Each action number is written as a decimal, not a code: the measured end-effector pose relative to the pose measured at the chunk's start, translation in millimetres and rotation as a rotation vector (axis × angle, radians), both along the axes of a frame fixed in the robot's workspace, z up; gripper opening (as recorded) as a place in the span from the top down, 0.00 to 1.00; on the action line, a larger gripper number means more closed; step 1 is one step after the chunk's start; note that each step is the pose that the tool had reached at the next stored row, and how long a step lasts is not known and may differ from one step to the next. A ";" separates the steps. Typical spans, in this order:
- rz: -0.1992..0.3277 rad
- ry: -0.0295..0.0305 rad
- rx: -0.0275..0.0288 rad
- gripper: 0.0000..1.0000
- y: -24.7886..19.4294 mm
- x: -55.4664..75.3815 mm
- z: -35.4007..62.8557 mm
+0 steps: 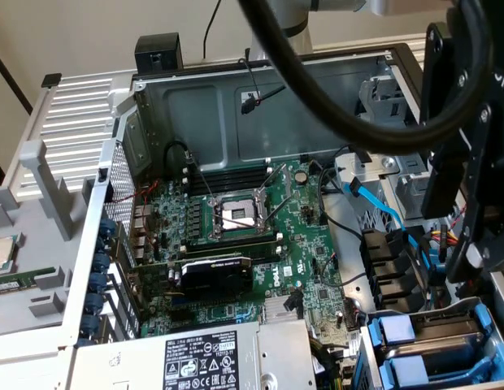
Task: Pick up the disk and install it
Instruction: 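Insert the disk into the insertion slot, then insert the first disk wire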
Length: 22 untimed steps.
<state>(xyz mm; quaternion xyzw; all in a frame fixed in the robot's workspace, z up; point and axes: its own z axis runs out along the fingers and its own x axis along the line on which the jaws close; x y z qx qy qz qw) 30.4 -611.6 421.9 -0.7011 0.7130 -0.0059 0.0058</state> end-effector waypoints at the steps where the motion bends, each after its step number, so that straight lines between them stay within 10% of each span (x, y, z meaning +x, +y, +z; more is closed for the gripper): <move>1: 0.000 0.0000 -0.0001 0.49 0.0 1.1 0.0; 22: -0.012 -0.0102 -0.0041 0.49 9.5 51.4 -6.8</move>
